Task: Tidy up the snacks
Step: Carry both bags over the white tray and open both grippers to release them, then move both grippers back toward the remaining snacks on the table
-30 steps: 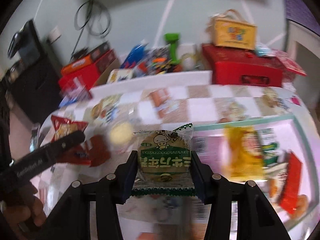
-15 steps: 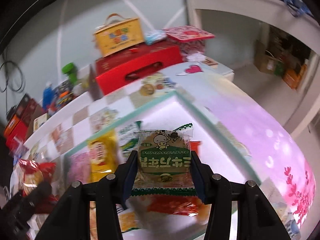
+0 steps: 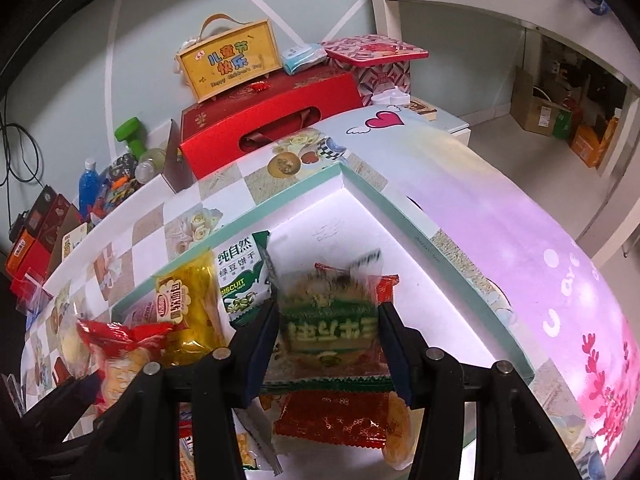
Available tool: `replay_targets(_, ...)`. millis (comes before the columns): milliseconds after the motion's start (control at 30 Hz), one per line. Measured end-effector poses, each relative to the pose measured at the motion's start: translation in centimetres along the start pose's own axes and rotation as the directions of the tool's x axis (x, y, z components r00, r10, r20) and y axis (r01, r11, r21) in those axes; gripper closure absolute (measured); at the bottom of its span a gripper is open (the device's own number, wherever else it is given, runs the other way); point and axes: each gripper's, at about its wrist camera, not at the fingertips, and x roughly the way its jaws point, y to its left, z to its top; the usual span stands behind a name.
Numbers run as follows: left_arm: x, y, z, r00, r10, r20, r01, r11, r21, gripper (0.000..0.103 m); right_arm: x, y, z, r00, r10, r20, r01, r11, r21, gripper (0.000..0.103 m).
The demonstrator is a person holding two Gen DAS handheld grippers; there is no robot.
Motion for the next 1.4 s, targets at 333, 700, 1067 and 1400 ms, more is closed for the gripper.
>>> replay_targets(333,-2.8,0.5,-0.1,0.999,0.004,0.041,-0.002,1.000,-0.027,0.030,-0.6,0.3,0.1,1.000,0.000,-0.003,0.000,1.000,-0.011,0.037)
replay_targets(700,-4.5,4.9,-1.3,0.964,0.247,0.097,-0.232,0.962,-0.141,0.010,-0.1,0.9,-0.1,0.999,-0.022,-0.029,0.021,0.999,-0.026,0.006)
replay_targets(1067,-3.6,7.6,-2.5,0.947,0.308,0.090,-0.286,0.937,-0.200,0.010,0.3,1.7,-0.2,0.998,-0.049,-0.044,0.047,0.998,-0.043,0.001)
replay_targets(1400,-4.1,9.2,-2.9,0.939,0.330,0.097,-0.297,0.920,-0.258,0.000,0.2,2.5,-0.4,0.998,-0.053,-0.030,0.052,0.997,-0.053,0.000)
